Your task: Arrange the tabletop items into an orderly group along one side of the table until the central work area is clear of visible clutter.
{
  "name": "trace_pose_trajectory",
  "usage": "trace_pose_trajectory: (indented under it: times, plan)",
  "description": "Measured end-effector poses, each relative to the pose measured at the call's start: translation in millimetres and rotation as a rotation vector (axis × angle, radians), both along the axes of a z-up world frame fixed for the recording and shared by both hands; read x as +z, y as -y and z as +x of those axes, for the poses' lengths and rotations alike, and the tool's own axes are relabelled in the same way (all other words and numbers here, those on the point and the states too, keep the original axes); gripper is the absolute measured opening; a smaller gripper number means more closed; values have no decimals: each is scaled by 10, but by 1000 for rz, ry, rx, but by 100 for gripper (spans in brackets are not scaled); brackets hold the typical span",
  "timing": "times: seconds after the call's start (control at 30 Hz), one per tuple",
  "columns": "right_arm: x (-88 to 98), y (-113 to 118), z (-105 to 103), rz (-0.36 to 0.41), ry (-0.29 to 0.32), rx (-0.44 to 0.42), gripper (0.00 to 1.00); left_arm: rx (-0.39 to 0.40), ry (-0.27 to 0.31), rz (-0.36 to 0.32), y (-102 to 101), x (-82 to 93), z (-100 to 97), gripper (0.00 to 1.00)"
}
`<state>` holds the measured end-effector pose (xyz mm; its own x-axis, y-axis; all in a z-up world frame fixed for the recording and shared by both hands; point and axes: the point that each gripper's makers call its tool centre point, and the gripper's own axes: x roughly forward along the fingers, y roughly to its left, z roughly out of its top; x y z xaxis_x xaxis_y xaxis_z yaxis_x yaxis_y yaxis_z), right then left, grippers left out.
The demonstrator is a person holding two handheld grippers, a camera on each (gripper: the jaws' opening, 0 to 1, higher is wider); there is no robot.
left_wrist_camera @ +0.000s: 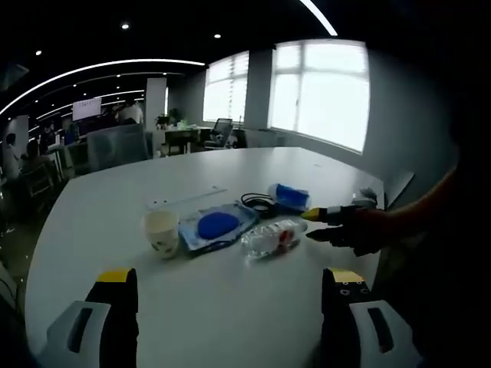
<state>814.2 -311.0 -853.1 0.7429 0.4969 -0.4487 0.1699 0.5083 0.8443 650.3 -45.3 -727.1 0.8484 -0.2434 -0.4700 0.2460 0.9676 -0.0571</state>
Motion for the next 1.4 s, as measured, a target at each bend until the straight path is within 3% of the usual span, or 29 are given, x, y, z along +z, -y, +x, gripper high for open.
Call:
trace_pose_trajectory:
  times: [0.17, 0.43, 0.6, 0.63, 0.73, 1.03, 1.17, 1.4]
  plan:
    - [-12, 3, 67, 26, -9, -36, 33, 3, -1, 0, -15, 8, -23, 99]
    - [-39, -16, 213, 139, -77, -158, 31, 8, -11, 0, -28, 1, -64, 98]
    - [-151, 25, 222, 128, -127, -189, 19, 16, -16, -3, -43, -5, -89, 97]
    - [-135, 23, 232, 157, -131, -201, 19, 18, -17, -2, -50, -5, -95, 97]
    - [-111, 11, 245, 144, -110, -189, 19, 20, -16, -4, -191, -73, -114, 97]
    - [-86, -3, 245, 133, -104, -187, 18, 2, -16, 13, -323, -139, -100, 97]
    - [40, -33, 232, 102, -63, -166, 18, -4, -5, 19, -355, -118, -79, 97]
    - [196, -78, 199, 47, -6, -124, 17, -17, 5, 29, -234, -39, -32, 97]
